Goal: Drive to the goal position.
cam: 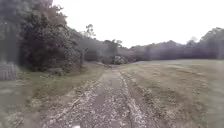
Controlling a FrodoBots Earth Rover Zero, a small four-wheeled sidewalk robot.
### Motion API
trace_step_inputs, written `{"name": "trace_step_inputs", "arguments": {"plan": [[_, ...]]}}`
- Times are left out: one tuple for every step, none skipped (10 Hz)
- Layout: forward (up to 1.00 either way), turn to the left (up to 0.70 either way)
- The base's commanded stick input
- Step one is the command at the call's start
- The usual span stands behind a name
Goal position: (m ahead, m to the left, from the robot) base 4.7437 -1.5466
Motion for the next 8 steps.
{"name": "trace_step_inputs", "arguments": {"plan": [[0.45, 0.0], [0.45, 0.0], [0.45, 0.0], [0.45, 0.0], [0.45, 0.0], [0.45, 0.0], [0.45, 0.0], [0.45, 0.0]]}}
